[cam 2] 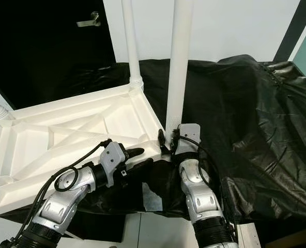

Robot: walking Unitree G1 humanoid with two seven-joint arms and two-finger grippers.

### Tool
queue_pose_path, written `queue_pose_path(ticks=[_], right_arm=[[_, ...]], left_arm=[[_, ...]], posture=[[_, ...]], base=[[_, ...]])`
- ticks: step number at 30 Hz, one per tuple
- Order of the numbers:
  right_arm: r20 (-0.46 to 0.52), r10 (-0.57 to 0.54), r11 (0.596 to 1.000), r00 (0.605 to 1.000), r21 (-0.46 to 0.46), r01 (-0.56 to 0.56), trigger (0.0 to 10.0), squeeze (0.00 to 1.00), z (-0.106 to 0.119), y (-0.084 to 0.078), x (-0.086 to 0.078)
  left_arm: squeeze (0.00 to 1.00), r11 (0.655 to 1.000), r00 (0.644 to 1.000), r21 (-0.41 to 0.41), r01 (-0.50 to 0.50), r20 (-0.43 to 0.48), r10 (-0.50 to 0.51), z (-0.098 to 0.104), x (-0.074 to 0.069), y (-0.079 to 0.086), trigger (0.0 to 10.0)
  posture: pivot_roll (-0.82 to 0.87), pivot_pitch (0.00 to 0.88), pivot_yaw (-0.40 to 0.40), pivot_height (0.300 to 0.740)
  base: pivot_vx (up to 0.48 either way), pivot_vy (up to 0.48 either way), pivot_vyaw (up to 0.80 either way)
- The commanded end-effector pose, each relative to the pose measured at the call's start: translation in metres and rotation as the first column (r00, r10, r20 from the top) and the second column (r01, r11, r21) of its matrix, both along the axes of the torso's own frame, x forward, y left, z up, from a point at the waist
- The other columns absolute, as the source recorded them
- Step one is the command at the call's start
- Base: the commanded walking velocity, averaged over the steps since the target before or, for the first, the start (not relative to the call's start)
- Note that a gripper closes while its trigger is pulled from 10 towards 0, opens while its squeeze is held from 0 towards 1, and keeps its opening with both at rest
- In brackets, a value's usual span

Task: Building children table

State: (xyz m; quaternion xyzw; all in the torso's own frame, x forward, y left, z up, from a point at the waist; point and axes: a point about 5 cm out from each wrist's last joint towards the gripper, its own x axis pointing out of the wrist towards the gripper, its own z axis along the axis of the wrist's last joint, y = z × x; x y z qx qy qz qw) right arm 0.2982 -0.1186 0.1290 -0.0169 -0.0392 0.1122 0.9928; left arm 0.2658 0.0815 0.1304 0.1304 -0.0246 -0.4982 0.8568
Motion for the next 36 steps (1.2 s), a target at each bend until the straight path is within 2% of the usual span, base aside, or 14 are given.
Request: queue_pose_path(ticks=[1, 2, 3, 6, 10, 13, 17, 18, 19, 20, 21, 31, 33, 36], right_arm=[[0.006, 0.137, 0.991, 0.991, 0.001, -0.137, 10.0, 1.0, 0.002, -0.003, -0.004], [0.006, 0.137, 0.991, 0.991, 0.001, -0.137, 10.0, 1.0, 0.002, -0.003, -0.004], [0.004, 0.196, 0.981, 0.981, -0.016, -0.196, 10.0, 0.0, 0.004, -0.008, -0.003], [-0.015, 0.309, 0.949, 0.951, -0.052, -0.31, 10.0, 0.0, 0.006, -0.012, 0.002], [-0.023, 0.341, 0.938, 0.94, -0.064, -0.341, 10.0, 0.0, 0.006, -0.013, 0.004], [-0.071, 0.455, 0.876, 0.888, -0.14, -0.461, 10.0, 0.0, 0.005, -0.01, 0.016], [-0.089, 0.482, 0.857, 0.872, -0.161, -0.49, 10.0, 0.0, 0.004, -0.009, 0.019], [-0.103, 0.5, 0.841, 0.86, -0.18, -0.51, 4.9, 0.0, 0.003, -0.008, 0.022], [-0.103, 0.5, 0.841, 0.86, -0.18, -0.51, 4.9, 0.0, 0.003, -0.008, 0.022], [-0.113, 0.514, 0.828, 0.85, -0.194, -0.527, 0.5, 0.0, 0.002, -0.009, 0.024], [-0.123, 0.523, 0.82, 0.844, -0.2, -0.537, 0.0, 0.0, 0.001, -0.009, 0.025], [-0.126, 0.47, 0.865, 0.874, -0.134, -0.484, 0.0, 0.0, -0.005, -0.012, 0.018], [-0.127, 0.369, 0.913, 0.921, -0.136, -0.385, 10.0, 0.0, -0.011, -0.011, 0.014], [-0.127, 0.315, 0.933, 0.941, -0.138, -0.331, 10.0, 0.0, -0.014, -0.011, 0.013]], left_arm=[[0.0, 1.0, 1.0, 0.01, -0.019, 0.002, 0.019, -0.001, -0.001, 0.002, 10.0], [0.0, 1.0, 1.0, 0.01, -0.019, 0.002, 0.019, -0.001, -0.001, 0.002, 10.0], [0.0, 1.0, 1.0, 0.011, -0.018, 0.001, 0.018, -0.001, 0.0, 0.002, 10.0], [0.0, 1.0, 1.0, 0.011, -0.017, 0.003, 0.017, -0.001, 0.001, 0.002, 10.0], [0.0, 1.0, 1.0, 0.011, -0.017, 0.004, 0.017, -0.001, 0.002, 0.002, 10.0], [0.0, 1.0, 1.0, 0.016, -0.017, 0.01, 0.017, 0.0, 0.006, 0.001, 10.0], [0.0, 1.0, 1.0, 0.016, -0.018, 0.012, 0.018, 0.001, 0.007, 0.001, 10.0], [0.0, 1.0, 1.0, 0.016, -0.019, 0.016, 0.019, 0.001, 0.008, 0.001, 10.0], [0.0, 1.0, 1.0, 0.016, -0.019, 0.016, 0.019, 0.001, 0.008, 0.001, 10.0], [0.0, 1.0, 1.0, 0.015, -0.021, 0.019, 0.021, 0.002, 0.008, 0.001, 10.0], [0.0, 1.0, 1.0, 0.013, -0.023, 0.02, 0.023, 0.002, 0.008, 0.001, 10.0], [0.0, 0.999, 0.999, 0.015, -0.031, 0.017, 0.031, 0.001, 0.005, 0.004, 10.0], [0.0, 0.999, 0.999, 0.017, -0.034, 0.012, 0.034, 0.001, 0.004, 0.006, 10.0], [0.0, 0.999, 0.999, 0.018, -0.035, 0.009, 0.035, 0.0, 0.003, 0.006, 10.0]], posture=[[-0.06, 0.0, 0.054, 0.74], [-0.06, 0.0, 0.054, 0.74], [-0.06, 0.0, 0.053, 0.74], [-0.07, 0.0, 0.057, 0.74], [-0.07, 0.0, 0.058, 0.74], [-0.07, 0.0, 0.066, 0.74], [-0.07, 0.0, 0.062, 0.74], [-0.07, 0.0, 0.06, 0.74], [-0.07, 0.0, 0.06, 0.74], [-0.06, 0.0, 0.057, 0.74], [-0.06, 0.0, 0.055, 0.74], [-0.05, 0.0, 0.05, 0.74], [-0.05, 0.0, 0.05, 0.74], [-0.05, 0.0, 0.052, 0.74]], base=[[0.0, 0.0, 0.0], [0.0, 0.0, 0.0], [0.0, 0.0, 0.0], [0.0, 0.0, 0.0], [0.0, 0.0, 0.0], [0.0, 0.0, 0.0], [0.0, 0.0, 0.0], [0.0, 0.0, 0.0], [0.0, 0.0, 0.0], [0.0, 0.0, 0.0], [0.0, 0.0, 0.0], [0.0, 0.0, 0.0], [0.0, 0.0, 0.0], [0.0, 0.0, 0.0]])
